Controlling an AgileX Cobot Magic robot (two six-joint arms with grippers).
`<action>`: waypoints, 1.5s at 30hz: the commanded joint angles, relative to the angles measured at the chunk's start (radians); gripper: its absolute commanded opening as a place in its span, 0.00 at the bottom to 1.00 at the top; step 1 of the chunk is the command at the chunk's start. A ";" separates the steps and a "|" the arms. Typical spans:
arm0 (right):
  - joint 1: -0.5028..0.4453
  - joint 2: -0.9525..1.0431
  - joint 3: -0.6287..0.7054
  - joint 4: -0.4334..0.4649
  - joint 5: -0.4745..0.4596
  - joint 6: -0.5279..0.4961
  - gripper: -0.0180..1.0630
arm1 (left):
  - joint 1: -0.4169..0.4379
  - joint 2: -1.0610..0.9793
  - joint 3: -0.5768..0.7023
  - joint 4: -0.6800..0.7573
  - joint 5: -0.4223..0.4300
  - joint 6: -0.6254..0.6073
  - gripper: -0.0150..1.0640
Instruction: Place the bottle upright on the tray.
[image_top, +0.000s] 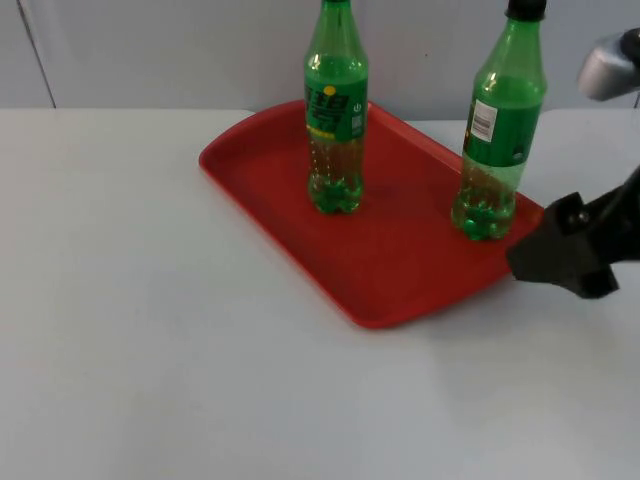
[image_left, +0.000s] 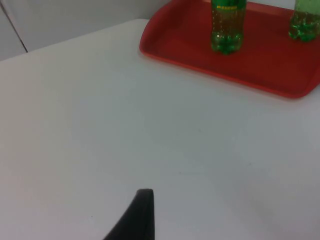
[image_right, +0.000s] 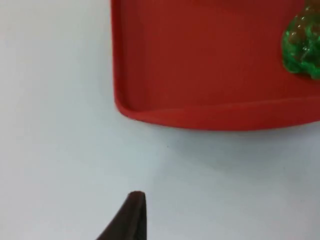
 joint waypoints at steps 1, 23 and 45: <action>0.008 -0.045 0.008 -0.005 0.051 -0.016 0.99 | -0.008 -0.003 0.003 0.005 -0.004 0.000 0.99; 0.008 -0.470 0.008 -0.003 0.286 -0.018 0.99 | -0.008 -0.003 0.003 0.005 -0.004 0.000 0.99; 0.008 -0.997 0.010 -0.005 0.478 -0.045 0.99 | -0.008 -0.003 0.003 0.005 -0.004 0.000 0.99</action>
